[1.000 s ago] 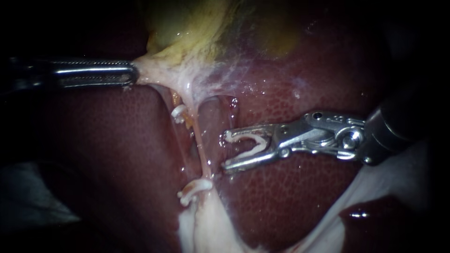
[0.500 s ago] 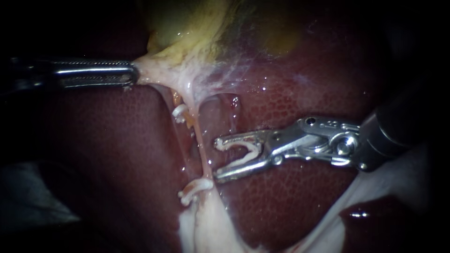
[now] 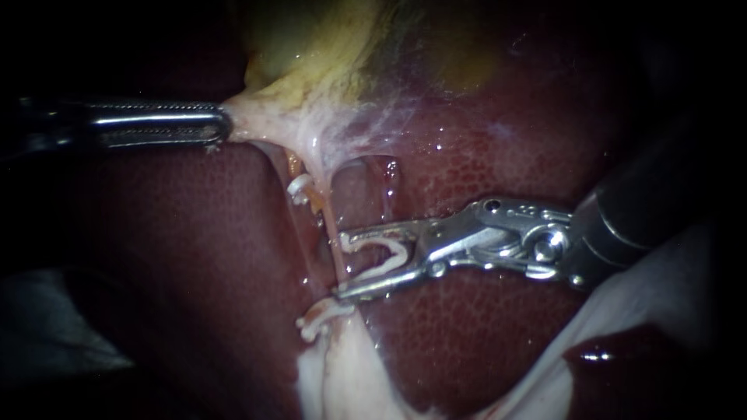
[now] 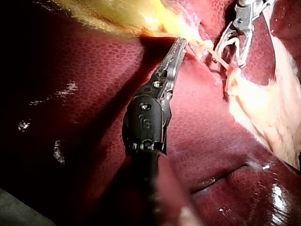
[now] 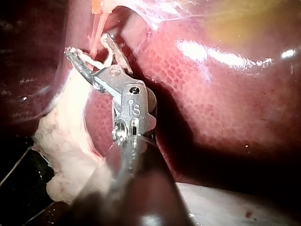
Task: Clipping first clip right tube
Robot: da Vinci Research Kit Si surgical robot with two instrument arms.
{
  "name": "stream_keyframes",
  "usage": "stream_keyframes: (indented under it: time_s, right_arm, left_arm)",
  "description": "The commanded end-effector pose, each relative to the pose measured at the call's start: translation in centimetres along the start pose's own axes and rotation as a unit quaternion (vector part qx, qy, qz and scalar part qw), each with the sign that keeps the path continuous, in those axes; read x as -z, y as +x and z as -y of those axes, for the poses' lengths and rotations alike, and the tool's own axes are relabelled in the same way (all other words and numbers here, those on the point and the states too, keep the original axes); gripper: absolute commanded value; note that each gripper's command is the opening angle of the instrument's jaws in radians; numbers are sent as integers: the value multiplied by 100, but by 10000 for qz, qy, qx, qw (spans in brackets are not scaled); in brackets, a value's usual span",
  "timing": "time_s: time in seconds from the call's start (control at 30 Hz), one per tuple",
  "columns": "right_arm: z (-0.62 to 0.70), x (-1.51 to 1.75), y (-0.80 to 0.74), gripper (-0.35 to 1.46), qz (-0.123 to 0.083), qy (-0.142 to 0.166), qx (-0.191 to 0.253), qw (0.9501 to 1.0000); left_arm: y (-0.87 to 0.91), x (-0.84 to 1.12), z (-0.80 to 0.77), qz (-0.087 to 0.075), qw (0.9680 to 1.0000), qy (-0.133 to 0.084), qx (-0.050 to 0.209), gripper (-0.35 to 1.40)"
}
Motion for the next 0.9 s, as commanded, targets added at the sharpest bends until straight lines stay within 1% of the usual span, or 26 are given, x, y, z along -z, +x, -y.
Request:
stream_keyframes:
  time_s: [0.03,0.33,0.4,0.63,0.8,0.9]
  right_arm:
    - [0,-2,-1,49,11,19,-21,10000]
    - [-3,-20,-9,49,73,220,-81,9997]
    - [-2,-25,-11,49,40,277,-109,9995]
    - [3,-33,-9,50,-207,438,-162,9987]
    - [14,-36,-5,50,-415,561,-185,9974]
    - [22,-38,-1,49,-449,676,-206,9965]
  left_arm:
    - [0,0,0,0,10000,1,1,-35]
    - [1,0,0,0,10000,3,1,-35]
    - [1,-1,0,0,10000,3,2,-35]
    - [1,-1,0,0,10000,4,2,-35]
    - [1,-1,0,0,10000,4,2,-35]
    - [1,-1,0,0,10000,5,2,-35]
